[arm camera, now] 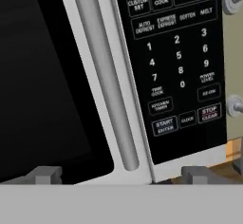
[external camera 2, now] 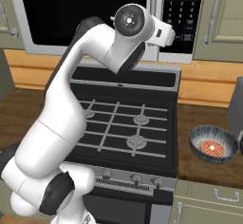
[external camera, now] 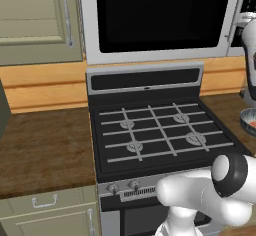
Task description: Open the microwave, place the bowl with waffle inside the microwave, then close the microwave door and turn it on.
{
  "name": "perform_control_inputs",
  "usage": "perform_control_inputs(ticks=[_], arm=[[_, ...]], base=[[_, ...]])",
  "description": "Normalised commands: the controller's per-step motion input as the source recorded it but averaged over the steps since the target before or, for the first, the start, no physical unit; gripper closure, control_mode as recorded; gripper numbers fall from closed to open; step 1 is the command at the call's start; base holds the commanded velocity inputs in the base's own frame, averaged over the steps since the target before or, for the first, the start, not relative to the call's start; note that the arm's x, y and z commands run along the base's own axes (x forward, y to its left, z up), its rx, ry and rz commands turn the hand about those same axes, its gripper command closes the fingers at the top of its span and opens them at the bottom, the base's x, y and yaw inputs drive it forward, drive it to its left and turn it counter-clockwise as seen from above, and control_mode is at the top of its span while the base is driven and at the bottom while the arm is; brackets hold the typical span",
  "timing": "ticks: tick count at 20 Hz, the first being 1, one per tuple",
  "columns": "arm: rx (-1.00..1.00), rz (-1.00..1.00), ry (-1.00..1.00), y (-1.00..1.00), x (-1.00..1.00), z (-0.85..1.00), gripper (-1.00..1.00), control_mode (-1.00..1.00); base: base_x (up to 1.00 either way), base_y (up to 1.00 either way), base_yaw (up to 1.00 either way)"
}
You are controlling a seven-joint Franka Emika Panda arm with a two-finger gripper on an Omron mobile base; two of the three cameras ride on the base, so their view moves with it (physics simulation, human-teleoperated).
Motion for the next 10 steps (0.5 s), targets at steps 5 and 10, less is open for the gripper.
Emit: perform_control_inputs(ticks=[5,10], arm=[[0.00,0.01,0.00,-0.12,0.55,-0.01,-1.00,-1.00],[0.01,0.01,0.00,-0.37,0.34,0.00,-1.00,-1.00]], base=[[0.00,0.00,0.00],[0.00,0.00,0.00]])
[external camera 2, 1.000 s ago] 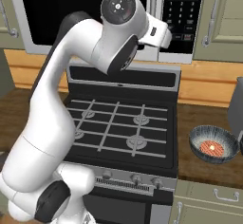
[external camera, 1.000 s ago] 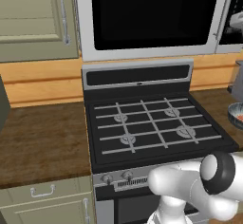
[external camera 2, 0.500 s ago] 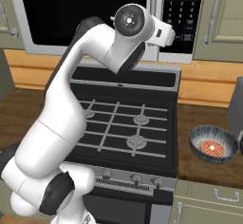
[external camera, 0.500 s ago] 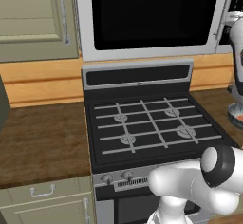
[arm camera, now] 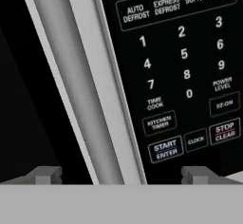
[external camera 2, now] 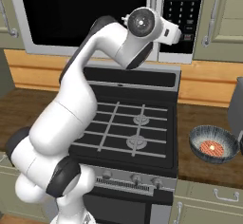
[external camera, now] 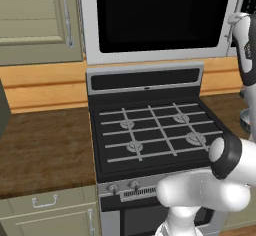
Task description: Open the microwave, place the bowl with waffle inside the microwave, then close the microwave door and turn it on.
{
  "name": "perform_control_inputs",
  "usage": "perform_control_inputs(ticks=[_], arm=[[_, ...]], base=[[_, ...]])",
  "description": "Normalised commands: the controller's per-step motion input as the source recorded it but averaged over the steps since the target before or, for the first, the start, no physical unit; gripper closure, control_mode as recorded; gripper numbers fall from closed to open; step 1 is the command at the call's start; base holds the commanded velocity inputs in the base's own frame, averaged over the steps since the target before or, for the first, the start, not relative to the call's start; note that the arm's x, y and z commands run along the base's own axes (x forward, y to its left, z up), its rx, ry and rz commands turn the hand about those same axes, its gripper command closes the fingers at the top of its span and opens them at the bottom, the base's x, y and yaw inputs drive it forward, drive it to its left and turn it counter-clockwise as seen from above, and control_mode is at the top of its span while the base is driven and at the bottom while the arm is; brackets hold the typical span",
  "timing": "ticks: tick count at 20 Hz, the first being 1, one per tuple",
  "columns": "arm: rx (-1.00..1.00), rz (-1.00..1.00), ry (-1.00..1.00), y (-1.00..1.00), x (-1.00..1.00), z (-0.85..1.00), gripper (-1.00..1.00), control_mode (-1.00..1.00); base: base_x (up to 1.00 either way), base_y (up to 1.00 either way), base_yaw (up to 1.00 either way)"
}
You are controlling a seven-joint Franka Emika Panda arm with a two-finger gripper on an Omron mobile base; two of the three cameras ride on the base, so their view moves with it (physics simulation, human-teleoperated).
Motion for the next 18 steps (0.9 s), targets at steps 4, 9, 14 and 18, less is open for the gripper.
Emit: perform_control_inputs(ticks=[4,9,14,18], arm=[[0.00,0.05,0.00,-0.03,0.35,0.00,-1.00,-1.00],[0.00,0.08,0.00,0.00,0.51,-0.06,-1.00,-1.00],[0.00,0.07,0.00,0.00,0.66,-0.31,-1.00,-1.00],[0.00,0.09,-0.01,0.04,0.89,-0.47,-1.00,-1.00]], base=[[0.00,0.00,0.00],[0.00,0.00,0.00],[0.00,0.00,0.00],[0.00,0.00,0.00]])
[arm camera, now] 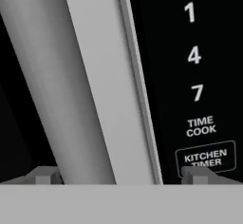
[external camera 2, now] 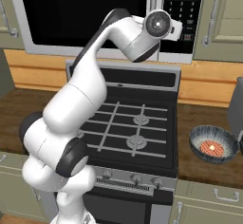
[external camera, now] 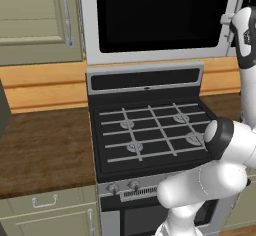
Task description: Open the microwave, place the bowl with waffle inside the microwave, then close the microwave door and turn it on.
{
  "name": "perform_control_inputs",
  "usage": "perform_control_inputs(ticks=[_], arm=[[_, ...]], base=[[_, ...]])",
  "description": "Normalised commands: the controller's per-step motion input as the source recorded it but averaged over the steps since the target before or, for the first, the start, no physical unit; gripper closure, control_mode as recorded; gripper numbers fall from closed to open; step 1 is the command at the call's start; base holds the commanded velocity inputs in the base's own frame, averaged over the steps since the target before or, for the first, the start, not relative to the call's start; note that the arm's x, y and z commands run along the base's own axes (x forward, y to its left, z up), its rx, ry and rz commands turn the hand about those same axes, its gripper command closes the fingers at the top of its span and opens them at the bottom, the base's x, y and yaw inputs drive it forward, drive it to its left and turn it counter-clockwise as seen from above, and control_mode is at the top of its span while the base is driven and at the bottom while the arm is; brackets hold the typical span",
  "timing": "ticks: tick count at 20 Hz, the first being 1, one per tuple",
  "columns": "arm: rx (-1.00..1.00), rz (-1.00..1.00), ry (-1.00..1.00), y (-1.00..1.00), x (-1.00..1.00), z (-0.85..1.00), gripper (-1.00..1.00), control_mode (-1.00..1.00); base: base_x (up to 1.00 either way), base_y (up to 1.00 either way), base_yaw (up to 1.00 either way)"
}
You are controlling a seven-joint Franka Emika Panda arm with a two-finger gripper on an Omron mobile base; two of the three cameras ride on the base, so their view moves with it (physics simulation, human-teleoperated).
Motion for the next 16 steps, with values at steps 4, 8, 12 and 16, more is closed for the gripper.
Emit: perform_control_inputs(ticks=[4,8,12,16], arm=[[-0.04,0.05,0.00,0.50,1.00,-0.49,1.00,-1.00],[-0.03,0.05,0.06,0.81,1.00,-0.30,1.00,-1.00],[-0.01,0.12,0.11,0.87,0.91,-0.17,1.00,-1.00],[-0.01,0.25,0.08,1.00,0.31,-0.05,1.00,-1.00]], base=[[0.00,0.00,0.00],[0.00,0.00,0.00],[0.00,0.00,0.00],[0.00,0.00,0.00]])
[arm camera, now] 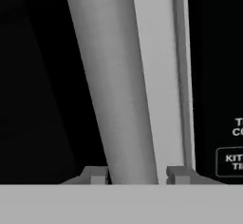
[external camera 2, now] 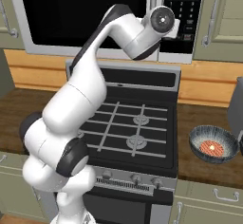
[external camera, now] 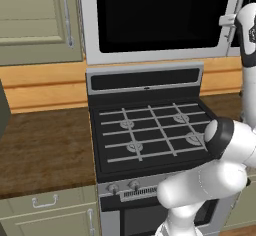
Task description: Open the microwave, place the bowl with waffle inside the microwave, then close the microwave door and turn it on.
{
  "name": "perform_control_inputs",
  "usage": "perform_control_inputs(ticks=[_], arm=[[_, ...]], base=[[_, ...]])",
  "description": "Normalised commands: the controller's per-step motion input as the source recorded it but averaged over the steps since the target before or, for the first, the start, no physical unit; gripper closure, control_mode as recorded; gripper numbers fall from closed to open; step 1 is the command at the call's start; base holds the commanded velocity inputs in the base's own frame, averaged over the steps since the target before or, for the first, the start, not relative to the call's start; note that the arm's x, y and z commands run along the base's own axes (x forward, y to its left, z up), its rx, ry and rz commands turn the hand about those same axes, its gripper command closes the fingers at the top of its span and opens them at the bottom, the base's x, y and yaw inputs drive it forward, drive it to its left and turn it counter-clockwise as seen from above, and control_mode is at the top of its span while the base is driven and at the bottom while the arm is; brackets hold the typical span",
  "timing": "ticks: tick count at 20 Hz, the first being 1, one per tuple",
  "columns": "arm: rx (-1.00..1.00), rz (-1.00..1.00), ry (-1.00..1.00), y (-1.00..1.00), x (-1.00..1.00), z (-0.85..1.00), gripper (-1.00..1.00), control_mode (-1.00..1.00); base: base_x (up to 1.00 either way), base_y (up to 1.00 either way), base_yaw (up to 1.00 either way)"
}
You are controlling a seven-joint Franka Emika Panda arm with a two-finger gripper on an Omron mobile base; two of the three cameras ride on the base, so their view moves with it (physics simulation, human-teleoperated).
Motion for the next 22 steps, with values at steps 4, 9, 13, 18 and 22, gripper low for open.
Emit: perform_control_inputs(ticks=[4,9,13,18,22], arm=[[-0.01,0.24,0.01,1.00,-0.12,-0.02,1.00,-1.00],[-0.07,0.15,0.00,1.00,-0.33,0.00,1.00,-1.00],[-0.12,0.04,0.00,1.00,-0.96,0.00,1.00,-1.00],[-0.14,0.00,0.01,1.00,-1.00,0.00,1.00,-1.00],[-0.15,-0.02,0.05,1.00,-1.00,0.00,1.00,-1.00]], base=[[0.00,0.00,0.00],[0.00,0.00,0.00],[0.00,0.00,0.00],[0.00,0.00,0.00],[0.00,0.00,0.00]])
